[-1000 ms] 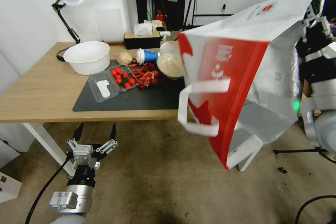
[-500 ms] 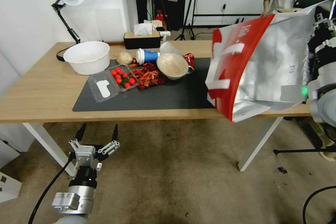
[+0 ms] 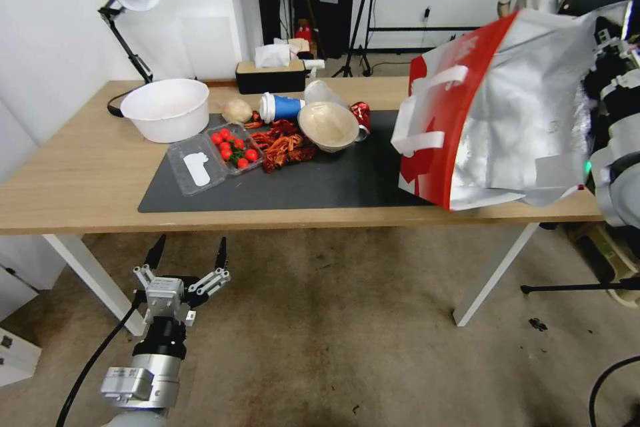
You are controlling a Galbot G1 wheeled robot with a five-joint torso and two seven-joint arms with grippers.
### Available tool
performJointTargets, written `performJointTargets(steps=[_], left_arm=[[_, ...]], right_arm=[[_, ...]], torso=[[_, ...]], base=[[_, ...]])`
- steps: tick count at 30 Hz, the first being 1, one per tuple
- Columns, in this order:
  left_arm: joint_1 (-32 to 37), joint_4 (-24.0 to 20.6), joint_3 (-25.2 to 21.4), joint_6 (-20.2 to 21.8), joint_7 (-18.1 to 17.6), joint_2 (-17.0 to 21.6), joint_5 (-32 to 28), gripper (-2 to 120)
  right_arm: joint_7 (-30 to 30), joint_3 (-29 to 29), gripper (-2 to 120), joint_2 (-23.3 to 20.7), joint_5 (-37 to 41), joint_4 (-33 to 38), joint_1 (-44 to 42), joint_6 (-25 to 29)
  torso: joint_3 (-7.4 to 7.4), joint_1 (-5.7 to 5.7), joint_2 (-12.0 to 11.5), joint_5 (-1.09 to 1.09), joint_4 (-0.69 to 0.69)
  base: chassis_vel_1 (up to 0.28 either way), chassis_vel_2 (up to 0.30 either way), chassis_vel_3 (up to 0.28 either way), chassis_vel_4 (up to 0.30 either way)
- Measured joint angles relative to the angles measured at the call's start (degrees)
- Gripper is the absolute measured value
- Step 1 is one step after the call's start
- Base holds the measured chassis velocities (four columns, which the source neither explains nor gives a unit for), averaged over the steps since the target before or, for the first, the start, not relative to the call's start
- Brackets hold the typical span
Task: Pick up the food delivery bag from the floor and place it on the table.
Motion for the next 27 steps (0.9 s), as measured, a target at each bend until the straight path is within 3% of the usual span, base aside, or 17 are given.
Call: performJointTargets(steps=[3, 5, 7, 10, 19, 22, 27], left_arm=[[0.1, -0.1, 0.1, -0.1, 0.0, 0.0, 0.1, 100], [0.1, -0.1, 0.1, -0.2, 0.0, 0.0, 0.1, 100], [0.1, -0.2, 0.2, -0.2, 0.0, -0.1, 0.2, 100], [0.1, -0.2, 0.2, -0.2, 0.0, -0.1, 0.2, 100], [0.0, 0.2, 0.4, -1.8, 0.3, -0.2, 0.2, 100], [0.0, 0.2, 0.3, -2.3, 0.4, -0.2, 0.0, 100], [0.1, 0.2, 0.1, -2.7, 0.4, -0.2, -0.3, 100]], right_arm=[[-1.2, -0.1, 30, -0.6, -0.2, -0.3, 0.2, 0.0], [-1.4, -0.1, 33, -0.7, -0.3, -0.4, 0.2, 0.0], [-2.3, 0.5, 45, -0.9, -0.3, -0.2, -0.5, 0.2], [-3.1, 1.2, 52, -0.9, -0.4, 0.4, -1.5, 0.4], [-8.7, 3.6, 88, 1.4, -3.3, 4.8, -7.0, 1.4], [-9.9, 4.0, 96, 2.0, -4.1, 5.8, -8.4, 1.4], [-11.0, 4.9, 100, 3.2, -6.6, 7.5, -10.9, 1.4]], torso=[[0.00, 0.00, 0.0, 0.00, 0.00], [0.00, 0.00, 0.0, -0.01, 0.00], [0.00, 0.00, 0.0, 0.00, 0.01], [0.00, 0.00, 0.0, 0.00, 0.00], [0.00, 0.00, 0.0, -0.01, 0.00], [0.00, 0.00, 0.0, -0.01, 0.00], [0.00, 0.00, 0.0, -0.01, 0.00]], base=[[0.000, 0.000, 0.000, 0.000], [0.000, 0.000, 0.000, 0.000], [0.000, 0.000, 0.000, 0.000], [0.000, 0.000, 0.000, 0.000], [0.000, 0.000, 0.000, 0.000], [0.000, 0.000, 0.000, 0.000], [0.000, 0.000, 0.000, 0.000]])
